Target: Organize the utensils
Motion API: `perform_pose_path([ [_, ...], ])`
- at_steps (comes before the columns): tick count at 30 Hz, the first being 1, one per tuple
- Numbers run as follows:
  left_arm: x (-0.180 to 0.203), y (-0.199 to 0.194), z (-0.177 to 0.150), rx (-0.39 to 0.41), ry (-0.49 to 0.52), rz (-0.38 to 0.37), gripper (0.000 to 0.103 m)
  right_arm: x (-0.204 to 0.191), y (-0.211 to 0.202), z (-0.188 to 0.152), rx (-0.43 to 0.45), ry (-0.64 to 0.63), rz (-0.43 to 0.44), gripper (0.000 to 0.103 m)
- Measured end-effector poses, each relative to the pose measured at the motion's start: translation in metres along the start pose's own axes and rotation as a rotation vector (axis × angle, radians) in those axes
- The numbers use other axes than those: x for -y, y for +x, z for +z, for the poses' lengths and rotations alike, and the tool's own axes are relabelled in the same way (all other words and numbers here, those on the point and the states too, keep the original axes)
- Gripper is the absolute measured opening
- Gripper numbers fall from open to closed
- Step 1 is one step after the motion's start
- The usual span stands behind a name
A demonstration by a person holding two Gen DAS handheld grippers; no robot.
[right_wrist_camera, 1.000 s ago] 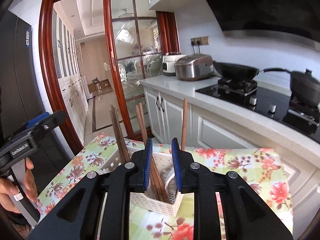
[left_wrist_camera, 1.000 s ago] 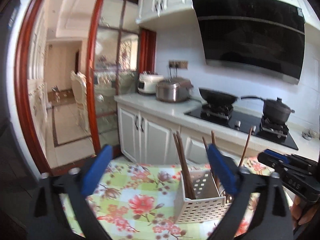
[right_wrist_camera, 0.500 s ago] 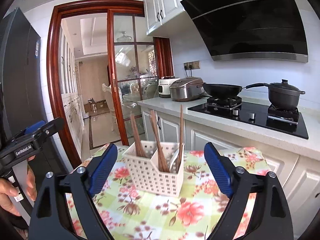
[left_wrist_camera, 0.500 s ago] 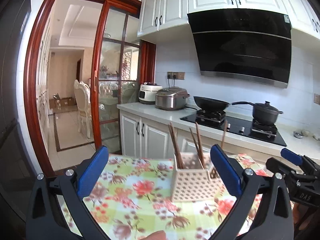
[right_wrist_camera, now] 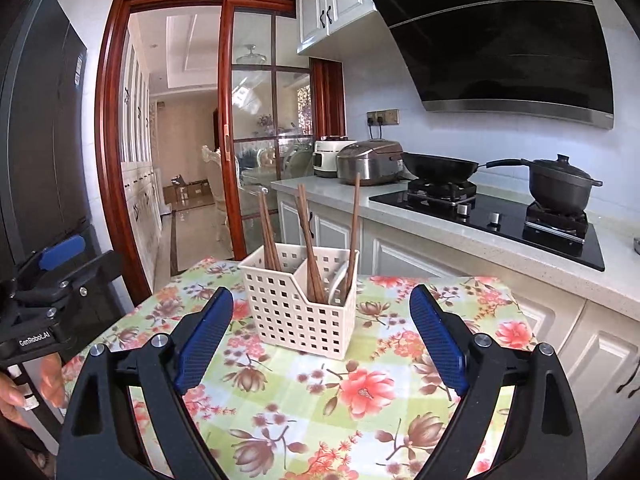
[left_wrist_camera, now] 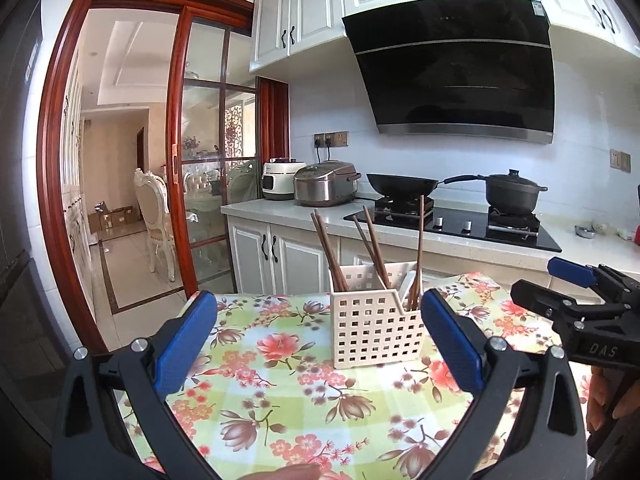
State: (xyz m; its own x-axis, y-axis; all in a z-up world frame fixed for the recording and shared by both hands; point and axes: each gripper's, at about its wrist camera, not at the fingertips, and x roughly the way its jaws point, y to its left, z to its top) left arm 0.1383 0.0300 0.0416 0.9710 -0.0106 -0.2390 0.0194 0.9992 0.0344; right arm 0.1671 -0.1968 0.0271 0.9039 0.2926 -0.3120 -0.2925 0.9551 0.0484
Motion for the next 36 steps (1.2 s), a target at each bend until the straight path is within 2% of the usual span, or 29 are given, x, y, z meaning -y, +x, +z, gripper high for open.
perform_pose_path([
  [36, 0.000, 0.004, -0.012, -0.027, -0.014, -0.041, 0.099, -0.011, -0.002, -0.003, -0.015, -0.036, 0.013, 0.085],
])
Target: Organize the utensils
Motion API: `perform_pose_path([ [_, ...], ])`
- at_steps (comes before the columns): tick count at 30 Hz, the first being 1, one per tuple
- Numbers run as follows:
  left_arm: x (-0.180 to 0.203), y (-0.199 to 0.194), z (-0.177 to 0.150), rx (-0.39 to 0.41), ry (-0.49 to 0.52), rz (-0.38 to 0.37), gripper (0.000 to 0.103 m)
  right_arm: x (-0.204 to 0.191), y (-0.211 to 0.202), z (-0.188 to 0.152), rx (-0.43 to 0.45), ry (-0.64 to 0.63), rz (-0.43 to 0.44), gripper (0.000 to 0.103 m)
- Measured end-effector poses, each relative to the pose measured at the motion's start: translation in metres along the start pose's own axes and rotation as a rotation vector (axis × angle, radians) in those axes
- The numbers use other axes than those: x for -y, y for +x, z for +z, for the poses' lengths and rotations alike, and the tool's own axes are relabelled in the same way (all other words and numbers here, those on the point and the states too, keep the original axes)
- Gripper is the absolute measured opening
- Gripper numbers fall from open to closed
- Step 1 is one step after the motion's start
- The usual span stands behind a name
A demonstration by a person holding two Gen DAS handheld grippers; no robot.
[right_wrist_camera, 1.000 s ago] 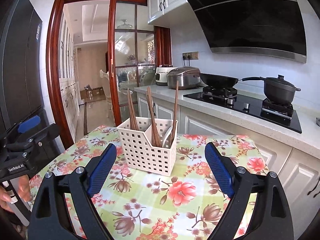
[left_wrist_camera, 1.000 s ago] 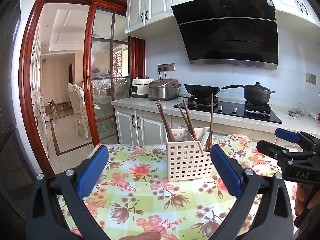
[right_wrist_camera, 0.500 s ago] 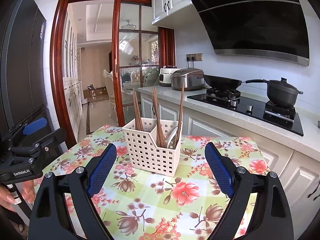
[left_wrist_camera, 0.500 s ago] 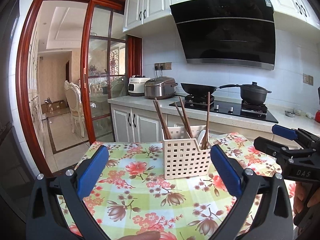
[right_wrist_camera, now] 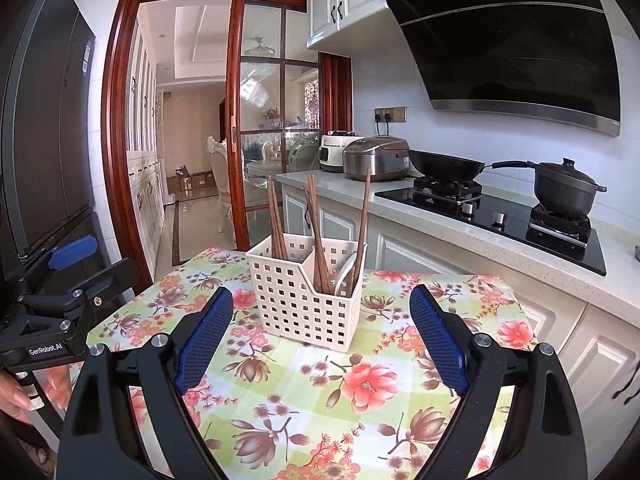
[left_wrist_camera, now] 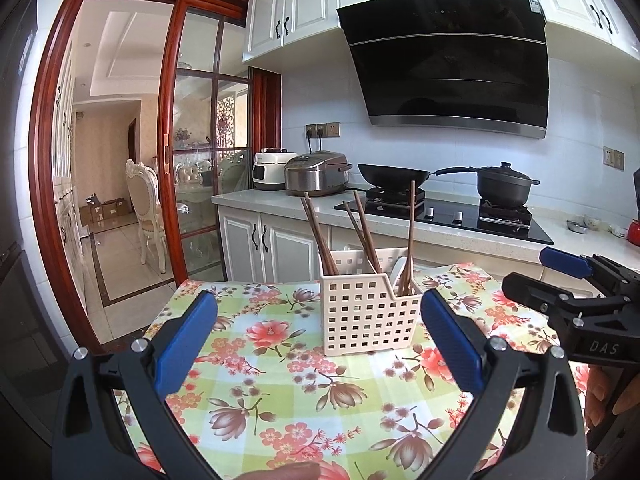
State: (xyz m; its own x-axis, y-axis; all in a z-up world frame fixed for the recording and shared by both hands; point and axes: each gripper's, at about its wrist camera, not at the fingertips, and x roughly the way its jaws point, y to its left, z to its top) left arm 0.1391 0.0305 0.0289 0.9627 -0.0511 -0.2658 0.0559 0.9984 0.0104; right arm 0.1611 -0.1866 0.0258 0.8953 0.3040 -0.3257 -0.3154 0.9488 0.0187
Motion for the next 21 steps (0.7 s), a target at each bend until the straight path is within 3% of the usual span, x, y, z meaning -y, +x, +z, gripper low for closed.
perform_pose_path([
  [21, -0.0002, 0.0022, -0.0002, -0.004, -0.001, -0.004, 0.099, -0.0011, -0.0017, 0.0004, 0.003, -0.003, 0.002, 0.085],
])
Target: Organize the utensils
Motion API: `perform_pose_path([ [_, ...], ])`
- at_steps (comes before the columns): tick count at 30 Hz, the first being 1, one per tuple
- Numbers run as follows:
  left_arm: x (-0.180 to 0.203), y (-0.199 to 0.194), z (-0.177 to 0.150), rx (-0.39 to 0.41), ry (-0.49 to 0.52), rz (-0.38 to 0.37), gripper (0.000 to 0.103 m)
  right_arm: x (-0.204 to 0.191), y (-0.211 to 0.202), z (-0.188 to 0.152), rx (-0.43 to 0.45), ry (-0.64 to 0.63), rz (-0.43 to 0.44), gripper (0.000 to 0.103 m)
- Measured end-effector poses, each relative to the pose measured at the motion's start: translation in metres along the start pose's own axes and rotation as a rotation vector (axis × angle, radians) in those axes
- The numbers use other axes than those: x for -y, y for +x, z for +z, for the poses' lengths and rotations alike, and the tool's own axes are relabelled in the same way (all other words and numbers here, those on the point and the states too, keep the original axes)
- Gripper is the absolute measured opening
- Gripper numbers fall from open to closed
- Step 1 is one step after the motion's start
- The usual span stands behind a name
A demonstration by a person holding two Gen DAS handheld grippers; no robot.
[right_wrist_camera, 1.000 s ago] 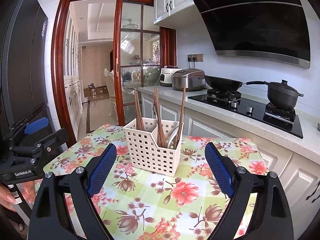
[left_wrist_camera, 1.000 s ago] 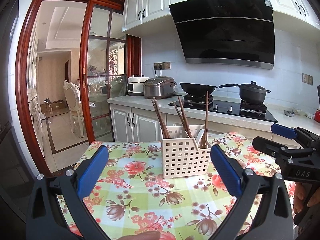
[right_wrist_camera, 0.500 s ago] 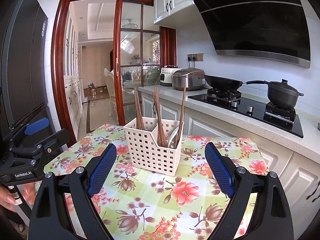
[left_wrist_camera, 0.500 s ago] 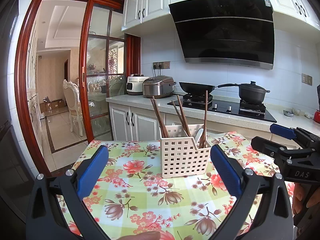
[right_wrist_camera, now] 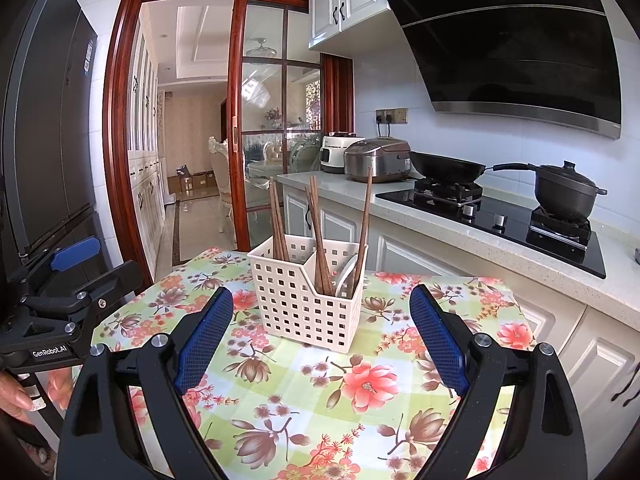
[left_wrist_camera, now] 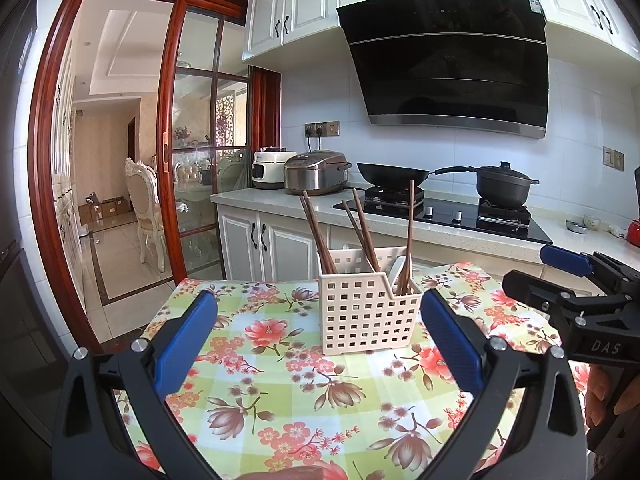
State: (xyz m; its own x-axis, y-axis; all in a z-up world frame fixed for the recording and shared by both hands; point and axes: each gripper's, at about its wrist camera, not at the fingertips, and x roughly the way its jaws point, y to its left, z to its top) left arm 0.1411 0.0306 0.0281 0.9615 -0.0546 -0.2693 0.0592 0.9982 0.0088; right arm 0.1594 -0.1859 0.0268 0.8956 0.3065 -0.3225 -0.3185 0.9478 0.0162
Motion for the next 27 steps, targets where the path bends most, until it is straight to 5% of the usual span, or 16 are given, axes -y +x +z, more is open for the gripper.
perform_pose_path([
  [27, -0.0022, 0.0039, -0.0034, -0.007, -0.022, -0.011, 0.098, -0.0007, -0.0013, -0.0012, -0.008, -0.015, 0.008, 0.085],
])
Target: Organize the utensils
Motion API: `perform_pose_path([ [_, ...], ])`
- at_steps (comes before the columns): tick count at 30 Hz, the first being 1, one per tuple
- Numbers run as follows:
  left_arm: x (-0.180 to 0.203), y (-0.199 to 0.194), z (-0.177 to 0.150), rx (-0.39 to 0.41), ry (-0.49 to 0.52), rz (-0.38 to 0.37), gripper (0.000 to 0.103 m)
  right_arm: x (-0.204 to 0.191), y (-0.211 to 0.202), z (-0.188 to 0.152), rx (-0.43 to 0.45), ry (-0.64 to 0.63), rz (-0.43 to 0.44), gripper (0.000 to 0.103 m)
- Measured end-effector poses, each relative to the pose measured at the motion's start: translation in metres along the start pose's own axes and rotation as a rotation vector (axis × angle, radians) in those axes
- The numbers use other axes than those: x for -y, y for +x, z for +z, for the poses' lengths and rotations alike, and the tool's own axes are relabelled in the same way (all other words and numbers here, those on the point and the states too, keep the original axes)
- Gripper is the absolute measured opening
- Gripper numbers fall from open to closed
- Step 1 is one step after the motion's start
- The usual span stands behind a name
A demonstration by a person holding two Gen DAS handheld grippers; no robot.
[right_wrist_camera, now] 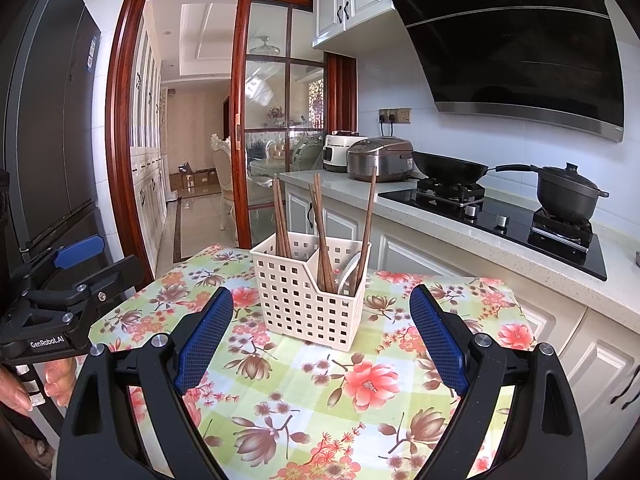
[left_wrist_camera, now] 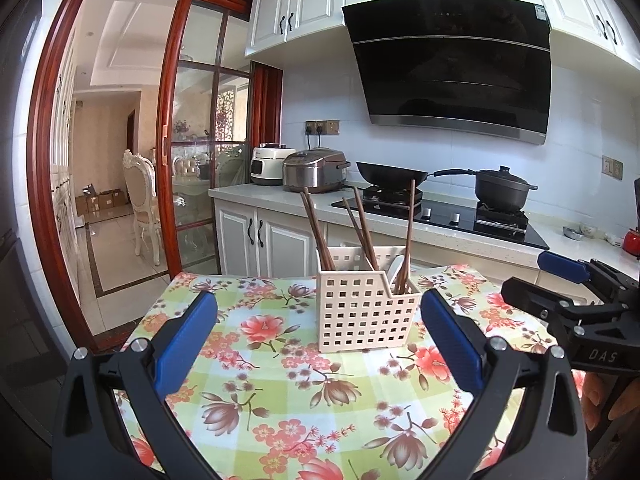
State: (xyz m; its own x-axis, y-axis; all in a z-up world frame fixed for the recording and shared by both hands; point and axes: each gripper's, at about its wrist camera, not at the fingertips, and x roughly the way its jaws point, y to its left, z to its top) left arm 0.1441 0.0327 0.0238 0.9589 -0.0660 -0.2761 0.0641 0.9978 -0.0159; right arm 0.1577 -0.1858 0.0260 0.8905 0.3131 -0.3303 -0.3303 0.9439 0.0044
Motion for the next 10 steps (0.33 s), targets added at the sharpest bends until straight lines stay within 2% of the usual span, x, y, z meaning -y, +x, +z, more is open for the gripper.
perform_pose_path([
  [6, 0.0014, 0.0026, -0.0016, -0.022, 0.006, -0.047, 0.098, 0.0002, 0.0001, -0.0011, 0.000, 0.001, -0.002, 0.085],
  [10, 0.0041, 0.0035, -0.0028, -0.031, 0.018, -0.046, 0.098, -0.0001, -0.0002, -0.0015, 0.001, 0.000, -0.003, 0.085],
])
